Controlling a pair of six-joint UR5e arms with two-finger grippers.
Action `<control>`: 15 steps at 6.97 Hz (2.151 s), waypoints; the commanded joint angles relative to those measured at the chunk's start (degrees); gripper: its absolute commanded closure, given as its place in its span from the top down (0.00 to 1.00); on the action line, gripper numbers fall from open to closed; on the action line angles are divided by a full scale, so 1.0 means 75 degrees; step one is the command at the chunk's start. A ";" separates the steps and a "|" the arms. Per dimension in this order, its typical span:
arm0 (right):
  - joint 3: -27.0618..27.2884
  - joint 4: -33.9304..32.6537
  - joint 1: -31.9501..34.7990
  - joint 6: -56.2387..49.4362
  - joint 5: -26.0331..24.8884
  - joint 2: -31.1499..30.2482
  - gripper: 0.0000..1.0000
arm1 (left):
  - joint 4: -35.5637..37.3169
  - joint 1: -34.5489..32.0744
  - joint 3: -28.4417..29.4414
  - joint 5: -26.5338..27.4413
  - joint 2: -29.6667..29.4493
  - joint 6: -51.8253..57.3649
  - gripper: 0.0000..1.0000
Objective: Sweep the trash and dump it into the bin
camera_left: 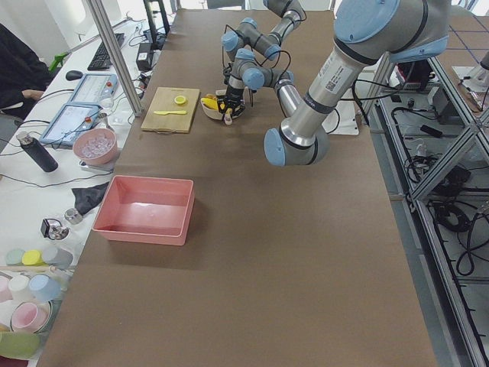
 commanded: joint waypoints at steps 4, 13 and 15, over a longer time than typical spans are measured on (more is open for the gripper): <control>0.1328 -0.0679 0.0104 0.0224 0.0003 -0.0189 0.00 | -0.0524 0.0002 0.0035 -0.0517 0.0149 -0.0010 0.00; 0.1547 -0.0799 0.1228 -0.0276 -0.0009 -0.1128 0.00 | -0.0949 0.0002 -0.0035 -0.0870 0.0350 -0.0068 0.00; 0.0692 -0.0520 0.1464 -0.0701 -0.0020 -0.1046 0.00 | -0.0937 -0.0010 -0.0035 -0.0870 0.0350 -0.0068 0.00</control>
